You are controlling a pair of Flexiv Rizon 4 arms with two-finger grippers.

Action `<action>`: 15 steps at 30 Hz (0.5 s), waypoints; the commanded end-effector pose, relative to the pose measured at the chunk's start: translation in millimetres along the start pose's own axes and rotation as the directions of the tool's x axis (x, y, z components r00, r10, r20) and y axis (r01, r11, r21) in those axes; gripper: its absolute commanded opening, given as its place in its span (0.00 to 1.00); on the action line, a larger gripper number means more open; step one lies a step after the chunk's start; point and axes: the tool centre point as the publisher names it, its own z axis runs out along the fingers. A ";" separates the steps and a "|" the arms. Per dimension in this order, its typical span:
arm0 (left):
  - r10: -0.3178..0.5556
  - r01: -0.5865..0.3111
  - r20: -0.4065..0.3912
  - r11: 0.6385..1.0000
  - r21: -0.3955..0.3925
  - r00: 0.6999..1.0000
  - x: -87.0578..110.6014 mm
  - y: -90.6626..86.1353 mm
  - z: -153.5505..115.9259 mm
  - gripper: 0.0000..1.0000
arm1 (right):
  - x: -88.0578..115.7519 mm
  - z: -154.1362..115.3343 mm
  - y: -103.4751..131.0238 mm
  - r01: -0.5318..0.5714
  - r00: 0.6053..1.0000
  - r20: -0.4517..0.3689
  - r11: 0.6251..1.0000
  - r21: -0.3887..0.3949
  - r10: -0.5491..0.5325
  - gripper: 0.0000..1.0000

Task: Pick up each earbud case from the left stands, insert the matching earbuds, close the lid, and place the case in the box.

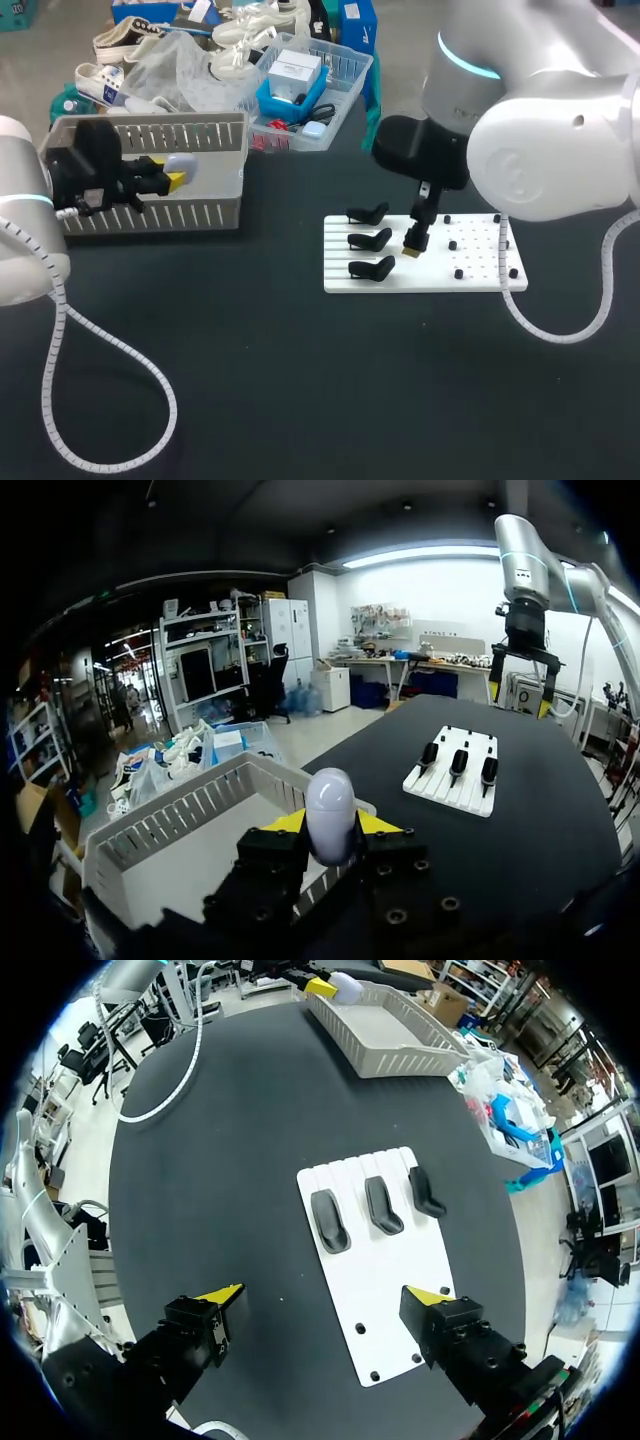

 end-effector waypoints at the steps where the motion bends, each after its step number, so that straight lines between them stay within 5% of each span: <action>1: 0.006 -0.008 -0.011 0.987 -0.160 1.000 -1.2 6.8 13.1 0.00 | -0.8 -1.4 3.8 -0.007 1.000 -0.006 1.000 0.006 0.007 1.00; 15: -0.042 0.019 -0.121 0.983 -0.185 0.992 25.8 47.7 37.1 0.00 | -2.5 -5.5 11.4 -0.045 0.998 -0.040 0.999 0.006 0.046 1.00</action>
